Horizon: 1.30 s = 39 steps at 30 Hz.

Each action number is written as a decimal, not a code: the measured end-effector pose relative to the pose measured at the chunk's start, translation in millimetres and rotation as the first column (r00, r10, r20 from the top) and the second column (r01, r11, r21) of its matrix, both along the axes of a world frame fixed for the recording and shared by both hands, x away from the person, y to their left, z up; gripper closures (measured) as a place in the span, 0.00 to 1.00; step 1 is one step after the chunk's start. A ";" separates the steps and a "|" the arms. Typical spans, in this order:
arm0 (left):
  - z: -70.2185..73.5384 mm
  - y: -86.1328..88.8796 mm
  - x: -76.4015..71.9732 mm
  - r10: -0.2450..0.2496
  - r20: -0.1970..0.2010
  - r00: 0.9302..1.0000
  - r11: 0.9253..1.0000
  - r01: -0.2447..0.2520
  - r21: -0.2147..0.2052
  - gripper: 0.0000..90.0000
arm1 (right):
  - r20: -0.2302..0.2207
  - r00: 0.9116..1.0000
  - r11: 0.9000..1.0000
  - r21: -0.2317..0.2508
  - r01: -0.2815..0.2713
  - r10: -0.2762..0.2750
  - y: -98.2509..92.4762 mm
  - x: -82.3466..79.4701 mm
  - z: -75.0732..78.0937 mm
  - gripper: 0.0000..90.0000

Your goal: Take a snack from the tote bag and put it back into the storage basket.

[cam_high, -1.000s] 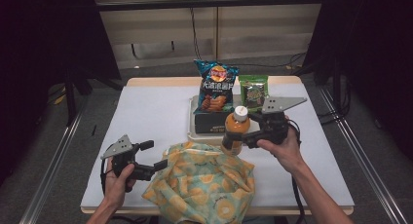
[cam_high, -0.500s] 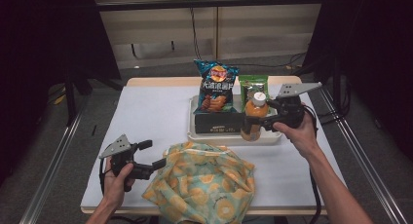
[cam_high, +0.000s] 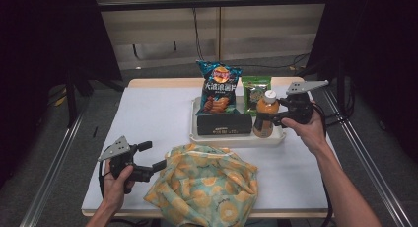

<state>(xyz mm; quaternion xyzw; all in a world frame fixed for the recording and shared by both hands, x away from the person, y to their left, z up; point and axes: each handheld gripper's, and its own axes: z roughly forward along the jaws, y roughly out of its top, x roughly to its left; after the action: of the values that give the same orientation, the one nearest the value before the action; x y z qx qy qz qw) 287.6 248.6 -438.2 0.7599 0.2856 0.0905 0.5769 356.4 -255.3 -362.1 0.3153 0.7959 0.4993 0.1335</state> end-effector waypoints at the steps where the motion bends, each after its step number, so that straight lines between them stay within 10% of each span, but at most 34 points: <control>1: 0.0 -0.1 0.0 0.002 0.001 1.000 1.000 -0.002 -0.004 0.05 | -0.002 1.000 1.000 -0.001 0.000 0.000 -0.6 2.0 -1.8 0.34; 39: -0.1 0.0 -0.7 0.004 0.003 1.000 1.000 -0.004 0.002 0.05 | -0.060 0.995 0.995 -0.062 0.073 -0.076 -10.5 24.7 -53.7 0.33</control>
<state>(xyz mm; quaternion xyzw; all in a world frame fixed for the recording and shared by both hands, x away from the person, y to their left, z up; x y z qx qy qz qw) 286.9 248.6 -438.3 0.7598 0.2862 0.0931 0.5763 381.1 -265.8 -415.8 0.3561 0.8020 0.4599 0.1364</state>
